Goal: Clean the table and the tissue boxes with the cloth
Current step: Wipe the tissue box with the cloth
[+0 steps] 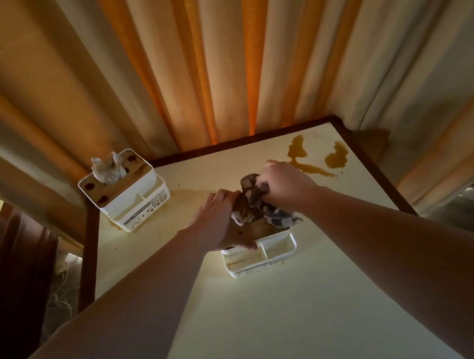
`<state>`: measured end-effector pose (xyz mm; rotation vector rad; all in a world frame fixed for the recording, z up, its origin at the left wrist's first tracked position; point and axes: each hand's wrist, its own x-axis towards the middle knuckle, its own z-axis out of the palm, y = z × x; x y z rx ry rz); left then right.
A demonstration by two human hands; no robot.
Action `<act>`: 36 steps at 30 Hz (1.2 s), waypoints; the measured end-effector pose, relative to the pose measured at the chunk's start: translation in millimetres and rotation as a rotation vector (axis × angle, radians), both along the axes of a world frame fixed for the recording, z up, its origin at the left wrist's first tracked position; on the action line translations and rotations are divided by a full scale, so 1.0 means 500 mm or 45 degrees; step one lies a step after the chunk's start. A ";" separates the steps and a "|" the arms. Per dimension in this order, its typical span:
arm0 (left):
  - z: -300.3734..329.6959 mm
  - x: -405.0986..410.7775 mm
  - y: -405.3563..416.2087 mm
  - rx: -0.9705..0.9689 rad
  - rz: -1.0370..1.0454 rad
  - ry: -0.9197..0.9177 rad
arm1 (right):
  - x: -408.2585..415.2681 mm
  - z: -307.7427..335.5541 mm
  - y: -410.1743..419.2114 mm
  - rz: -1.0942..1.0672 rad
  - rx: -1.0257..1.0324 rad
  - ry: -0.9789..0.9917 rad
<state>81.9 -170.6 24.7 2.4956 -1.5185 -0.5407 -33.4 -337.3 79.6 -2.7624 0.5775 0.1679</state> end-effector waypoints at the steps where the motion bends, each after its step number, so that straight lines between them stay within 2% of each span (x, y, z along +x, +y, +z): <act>1: -0.001 0.000 0.000 0.001 0.005 -0.006 | 0.004 0.000 -0.001 0.003 -0.002 -0.026; 10: 0.016 -0.012 -0.001 0.045 0.055 -0.022 | -0.050 0.008 0.019 0.013 0.100 0.046; 16: 0.044 -0.066 -0.007 0.156 0.293 -0.189 | -0.108 -0.002 0.004 -0.182 0.134 -0.158; 19: 0.065 -0.074 -0.014 0.218 0.316 -0.162 | -0.130 -0.009 -0.007 -0.267 0.171 -0.204; 21: 0.078 -0.055 -0.016 0.217 0.244 -0.065 | -0.144 -0.010 -0.013 -0.283 0.155 -0.200; 24: 0.106 -0.003 -0.022 0.317 -0.081 0.072 | -0.156 -0.009 -0.019 -0.266 0.106 -0.177; 28: 0.138 0.032 -0.047 0.531 -0.365 -0.139 | -0.167 -0.015 -0.016 -0.258 0.126 -0.211; 36: 0.147 0.025 -0.088 0.612 -0.574 -0.333 | -0.167 -0.025 -0.019 -0.258 0.171 -0.273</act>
